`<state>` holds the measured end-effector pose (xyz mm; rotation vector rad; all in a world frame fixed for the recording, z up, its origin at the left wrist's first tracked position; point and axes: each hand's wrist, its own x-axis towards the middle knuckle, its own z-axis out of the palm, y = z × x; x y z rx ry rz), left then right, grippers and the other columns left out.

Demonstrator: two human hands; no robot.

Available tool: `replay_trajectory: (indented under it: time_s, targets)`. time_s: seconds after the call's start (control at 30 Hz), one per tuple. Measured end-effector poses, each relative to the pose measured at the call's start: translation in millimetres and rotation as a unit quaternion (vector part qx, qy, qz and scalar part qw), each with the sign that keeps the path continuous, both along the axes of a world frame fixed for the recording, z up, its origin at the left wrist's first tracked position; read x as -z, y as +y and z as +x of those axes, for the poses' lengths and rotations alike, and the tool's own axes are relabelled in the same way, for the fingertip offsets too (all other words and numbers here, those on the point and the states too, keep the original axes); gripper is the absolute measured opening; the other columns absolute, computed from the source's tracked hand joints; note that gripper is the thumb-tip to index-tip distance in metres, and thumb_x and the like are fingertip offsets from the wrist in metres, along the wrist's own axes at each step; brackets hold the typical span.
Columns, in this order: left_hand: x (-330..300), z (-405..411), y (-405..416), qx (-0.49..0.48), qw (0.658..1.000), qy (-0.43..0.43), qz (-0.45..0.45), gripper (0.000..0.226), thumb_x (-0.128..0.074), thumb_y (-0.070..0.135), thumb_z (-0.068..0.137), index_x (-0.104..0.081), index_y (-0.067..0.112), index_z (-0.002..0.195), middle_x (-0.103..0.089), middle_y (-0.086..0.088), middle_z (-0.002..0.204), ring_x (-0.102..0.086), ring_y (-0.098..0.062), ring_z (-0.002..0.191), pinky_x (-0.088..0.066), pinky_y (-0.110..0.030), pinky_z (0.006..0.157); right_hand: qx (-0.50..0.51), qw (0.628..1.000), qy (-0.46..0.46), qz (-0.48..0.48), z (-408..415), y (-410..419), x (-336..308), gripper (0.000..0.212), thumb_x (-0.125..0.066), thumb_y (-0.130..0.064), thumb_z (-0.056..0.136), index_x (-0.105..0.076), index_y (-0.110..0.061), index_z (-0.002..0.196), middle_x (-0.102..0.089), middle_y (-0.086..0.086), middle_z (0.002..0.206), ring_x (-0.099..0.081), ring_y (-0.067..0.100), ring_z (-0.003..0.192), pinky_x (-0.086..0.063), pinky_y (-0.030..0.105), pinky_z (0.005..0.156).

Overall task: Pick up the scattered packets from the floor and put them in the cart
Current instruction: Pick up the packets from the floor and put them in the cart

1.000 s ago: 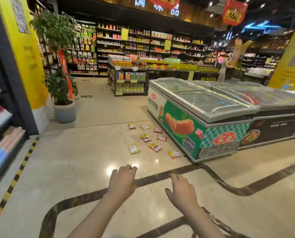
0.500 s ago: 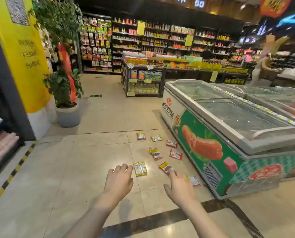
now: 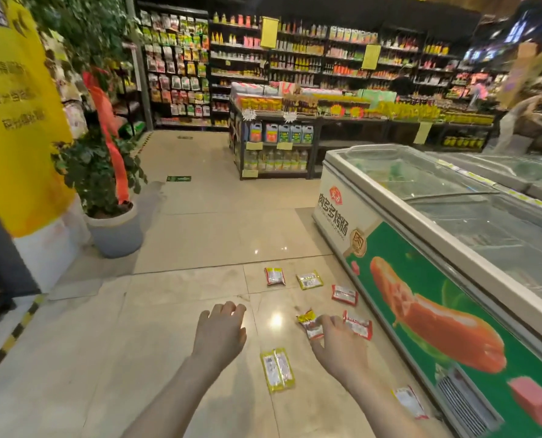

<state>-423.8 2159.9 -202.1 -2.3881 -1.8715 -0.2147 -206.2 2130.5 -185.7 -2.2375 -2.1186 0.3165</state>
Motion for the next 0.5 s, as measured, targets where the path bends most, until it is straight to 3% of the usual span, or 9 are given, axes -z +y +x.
replay_trajectory:
  time_s: [0.17, 0.23, 0.3, 0.33, 0.5]
  targets:
    - [-2.9, -7.3, 144.4, 0.046, 0.999, 0.012, -0.006, 0.051, -0.09, 0.033, 0.027, -0.071, 0.02, 0.072, -0.065, 0.002, 0.064, -0.063, -0.018, 0.053, -0.047, -0.029, 0.041, 0.035, 0.999, 0.008, -0.014, -9.1, 133.7, 8.0, 0.047, -0.045, -0.037, 0.093, -0.036, -0.023, 0.137, -0.044, 0.001, 0.136, -0.042, 0.022, 0.128, -0.039, 0.035, 0.097]
    - [-1.8, -4.7, 197.5, 0.045, 0.998, 0.022, -0.042, 0.046, -0.085, 0.034, 0.051, -0.07, 0.016, 0.091, -0.069, -0.002, 0.085, -0.067, -0.023, 0.074, -0.051, -0.035, 0.059, 0.048, 0.999, 0.014, -0.018, -7.6, 185.7, 15.6, 0.046, -0.046, -0.037, 0.093, -0.038, -0.023, 0.136, -0.044, 0.0, 0.136, -0.041, 0.022, 0.128, -0.039, 0.036, 0.099]
    - [4.2, 4.5, 253.8, 0.048, 0.996, 0.01, -0.071, 0.041, -0.06, 0.03, 0.085, -0.056, 0.015, 0.123, -0.06, -0.005, 0.12, -0.056, -0.027, 0.111, -0.044, -0.037, 0.088, 0.06, 0.998, 0.018, -0.032, -3.3, 239.5, 25.3, 0.046, -0.047, -0.036, 0.093, -0.038, -0.023, 0.136, -0.043, 0.001, 0.137, -0.041, 0.022, 0.128, -0.039, 0.036, 0.099]
    - [11.4, 9.2, 283.1, 0.065, 0.996, 0.006, -0.058, 0.041, -0.05, 0.027, 0.091, -0.049, 0.015, 0.13, -0.054, -0.004, 0.128, -0.05, -0.026, 0.119, -0.039, -0.036, 0.094, 0.069, 0.997, 0.018, -0.041, -0.2, 266.4, 30.9, 0.046, -0.047, -0.036, 0.093, -0.037, -0.023, 0.136, -0.042, 0.001, 0.138, -0.041, 0.022, 0.128, -0.039, 0.036, 0.099]
    - [42.4, 31.7, 438.5, 0.106, 0.992, 0.01, -0.064, 0.045, -0.038, 0.026, 0.095, -0.034, 0.019, 0.139, -0.044, -0.002, 0.136, -0.04, -0.021, 0.126, -0.031, -0.03, 0.097, 0.113, 0.991, 0.022, -0.067, 16.7, 400.7, 64.5, 0.043, -0.043, -0.038, 0.094, -0.037, -0.025, 0.135, -0.043, 0.0, 0.134, -0.044, 0.021, 0.125, -0.041, 0.034, 0.094]
